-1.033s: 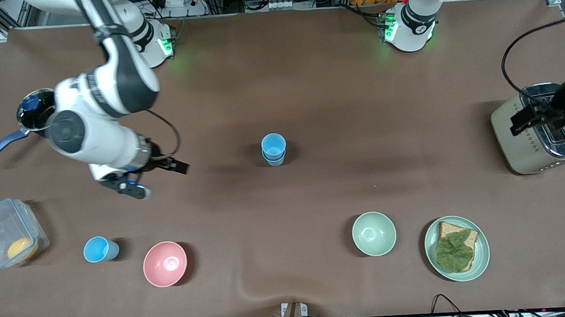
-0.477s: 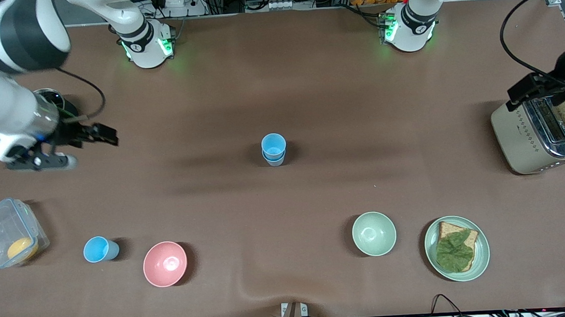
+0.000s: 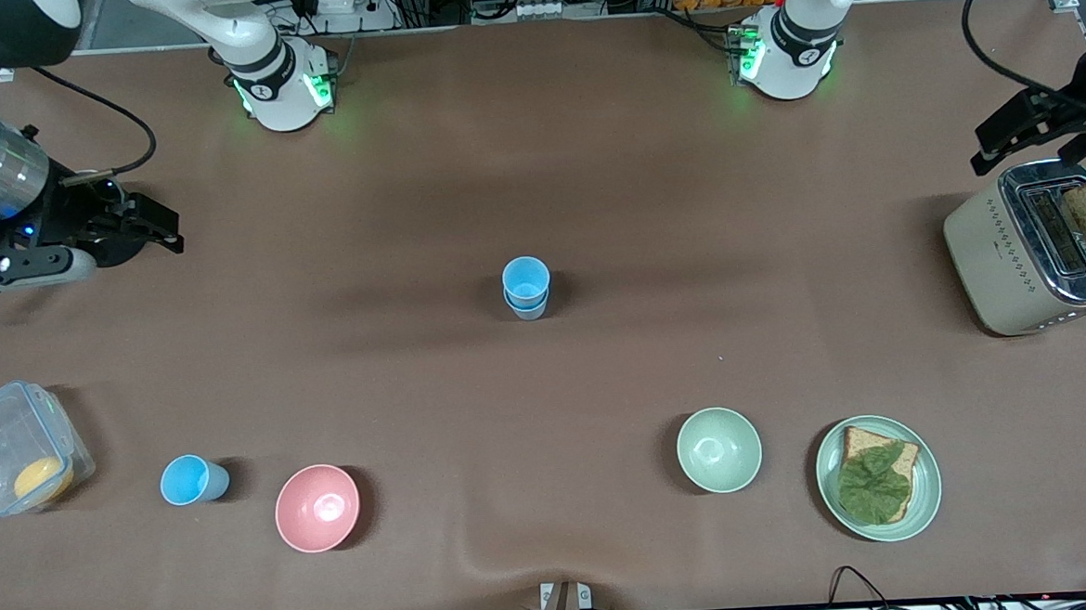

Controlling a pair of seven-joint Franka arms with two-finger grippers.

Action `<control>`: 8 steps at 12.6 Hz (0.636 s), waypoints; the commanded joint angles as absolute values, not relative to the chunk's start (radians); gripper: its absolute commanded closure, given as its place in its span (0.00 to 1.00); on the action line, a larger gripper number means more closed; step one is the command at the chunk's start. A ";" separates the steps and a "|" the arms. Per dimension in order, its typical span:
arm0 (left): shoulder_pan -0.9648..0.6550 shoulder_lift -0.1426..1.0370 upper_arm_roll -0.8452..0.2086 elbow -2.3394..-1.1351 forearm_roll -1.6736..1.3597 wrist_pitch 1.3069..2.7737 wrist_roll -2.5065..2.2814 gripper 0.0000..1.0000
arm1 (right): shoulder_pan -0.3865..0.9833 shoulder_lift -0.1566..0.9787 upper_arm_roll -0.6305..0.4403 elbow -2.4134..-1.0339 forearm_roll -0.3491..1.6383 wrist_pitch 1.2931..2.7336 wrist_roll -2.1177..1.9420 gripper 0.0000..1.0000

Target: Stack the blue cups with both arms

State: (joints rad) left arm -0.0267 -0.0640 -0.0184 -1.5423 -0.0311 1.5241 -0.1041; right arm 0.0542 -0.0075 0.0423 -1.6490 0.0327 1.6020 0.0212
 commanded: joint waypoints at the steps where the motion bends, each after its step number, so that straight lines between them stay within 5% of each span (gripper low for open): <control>1: -0.078 -0.087 0.025 -1.557 -0.051 1.505 -0.115 0.00 | 0.038 -0.009 0.060 -1.582 0.015 1.545 0.005 0.00; 8: -0.135 -0.101 0.029 -1.601 0.018 1.502 -0.153 0.00 | 0.032 -0.008 0.054 -1.577 0.014 1.548 -0.032 0.00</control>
State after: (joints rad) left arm -0.1150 -0.0731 0.0201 -1.5650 -0.0084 1.5046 -0.1291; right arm 0.0495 -0.0076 0.0420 -1.5908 0.0307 1.5600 -0.0170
